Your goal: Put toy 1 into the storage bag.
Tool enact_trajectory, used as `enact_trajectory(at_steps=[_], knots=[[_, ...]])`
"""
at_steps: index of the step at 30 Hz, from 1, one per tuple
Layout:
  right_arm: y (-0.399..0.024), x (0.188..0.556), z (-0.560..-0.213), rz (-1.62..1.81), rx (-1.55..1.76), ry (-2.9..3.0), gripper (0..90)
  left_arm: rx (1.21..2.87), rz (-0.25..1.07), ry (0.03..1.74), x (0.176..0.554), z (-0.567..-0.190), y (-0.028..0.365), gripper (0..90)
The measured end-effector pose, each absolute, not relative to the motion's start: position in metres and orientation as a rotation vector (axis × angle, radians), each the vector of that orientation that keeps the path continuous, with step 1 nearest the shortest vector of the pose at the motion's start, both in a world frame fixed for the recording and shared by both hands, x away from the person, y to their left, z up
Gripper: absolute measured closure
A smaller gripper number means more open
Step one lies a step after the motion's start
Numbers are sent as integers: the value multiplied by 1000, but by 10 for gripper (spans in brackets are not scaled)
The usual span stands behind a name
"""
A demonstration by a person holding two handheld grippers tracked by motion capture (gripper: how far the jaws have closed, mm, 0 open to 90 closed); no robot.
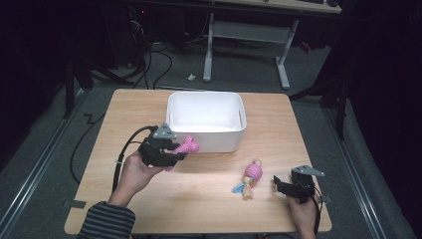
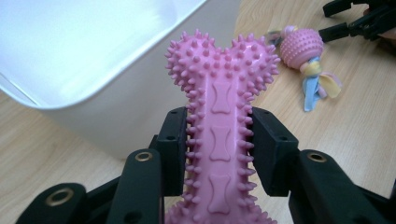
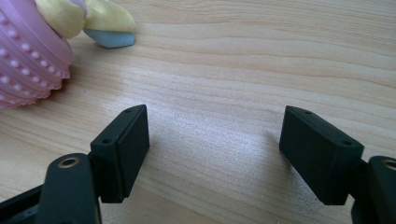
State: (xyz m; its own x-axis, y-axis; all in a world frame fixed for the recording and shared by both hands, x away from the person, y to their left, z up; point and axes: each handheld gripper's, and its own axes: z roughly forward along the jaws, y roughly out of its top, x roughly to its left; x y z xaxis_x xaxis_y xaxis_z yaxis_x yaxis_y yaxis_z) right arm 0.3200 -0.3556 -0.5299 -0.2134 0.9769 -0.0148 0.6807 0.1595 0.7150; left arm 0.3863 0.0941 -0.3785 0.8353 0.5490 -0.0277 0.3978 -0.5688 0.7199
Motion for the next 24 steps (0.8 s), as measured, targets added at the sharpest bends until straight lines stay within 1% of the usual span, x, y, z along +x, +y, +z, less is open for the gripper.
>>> enact_trajectory(at_steps=[3,11,24], knots=[[-356,320,-530,812,1569,1961,243,2218,206,691,392,-371,92,593],[-355,320,-530,813,1569,1960,242,2228,244,658,403,-350,78,593],[-356,320,-530,810,1568,1964,242,2224,256,673,426,-329,65,593]])
